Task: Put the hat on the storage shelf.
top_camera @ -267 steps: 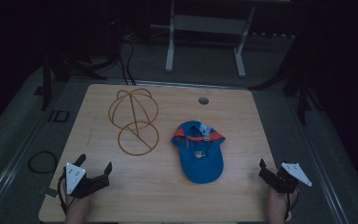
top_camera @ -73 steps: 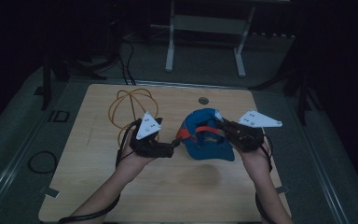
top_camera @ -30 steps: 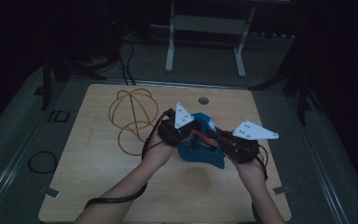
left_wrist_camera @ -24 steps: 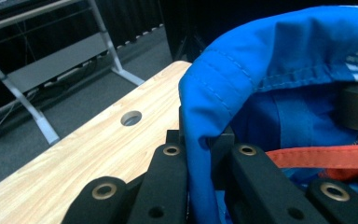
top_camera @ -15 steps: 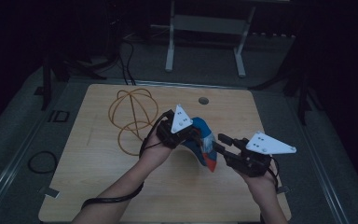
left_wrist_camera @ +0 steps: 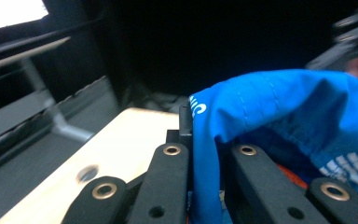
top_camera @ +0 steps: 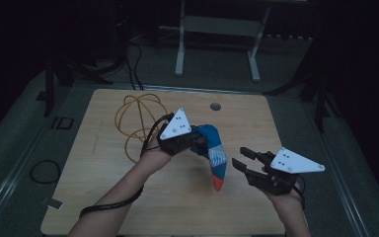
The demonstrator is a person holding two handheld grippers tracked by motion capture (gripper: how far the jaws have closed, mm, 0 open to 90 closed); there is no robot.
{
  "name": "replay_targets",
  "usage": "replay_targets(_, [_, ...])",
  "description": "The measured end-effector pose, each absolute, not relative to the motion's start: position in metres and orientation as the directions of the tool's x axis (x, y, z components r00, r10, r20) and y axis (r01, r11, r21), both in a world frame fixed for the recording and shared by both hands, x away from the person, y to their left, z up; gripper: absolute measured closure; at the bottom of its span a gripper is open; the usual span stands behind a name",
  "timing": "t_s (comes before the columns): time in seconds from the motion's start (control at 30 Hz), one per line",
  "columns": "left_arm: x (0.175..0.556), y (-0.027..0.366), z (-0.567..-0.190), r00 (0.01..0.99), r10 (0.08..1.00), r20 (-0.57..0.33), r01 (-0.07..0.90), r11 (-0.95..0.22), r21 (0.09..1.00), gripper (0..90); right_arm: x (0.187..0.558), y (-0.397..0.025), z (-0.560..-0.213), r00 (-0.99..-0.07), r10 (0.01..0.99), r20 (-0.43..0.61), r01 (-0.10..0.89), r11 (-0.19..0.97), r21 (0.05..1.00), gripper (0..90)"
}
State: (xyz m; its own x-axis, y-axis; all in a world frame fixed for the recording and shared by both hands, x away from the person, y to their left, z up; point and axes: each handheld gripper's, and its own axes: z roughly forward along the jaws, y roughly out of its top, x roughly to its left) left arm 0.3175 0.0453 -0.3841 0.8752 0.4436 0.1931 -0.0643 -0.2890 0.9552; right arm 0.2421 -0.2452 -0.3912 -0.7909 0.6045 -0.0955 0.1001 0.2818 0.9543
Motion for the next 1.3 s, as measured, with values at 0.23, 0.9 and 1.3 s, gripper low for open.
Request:
replay_targets(0.23, [0.315, 0.05, -0.381, 0.941, 0.275, 0.2, -0.135, -0.239, 0.962, 88.9, 0.236, -0.24, -0.395, -0.822, 0.558, -0.114, 0.07, 0.297, 0.952, 54.1])
replay_targets(0.9, [0.316, 0.048, -0.384, 0.982, 0.01, 0.189, -0.187, -0.087, 0.978, 88.8, 0.234, -0.222, -0.4, -0.865, 0.485, -0.127, 0.049, 0.333, 0.941, 82.0])
replay_targets(1.3, [0.319, 0.056, -0.383, 0.977, 0.052, 0.209, -0.195, -0.199, 0.96, 88.3, 0.237, -0.225, -0.395, -0.832, 0.54, -0.124, 0.075, 0.33, 0.941, 90.0])
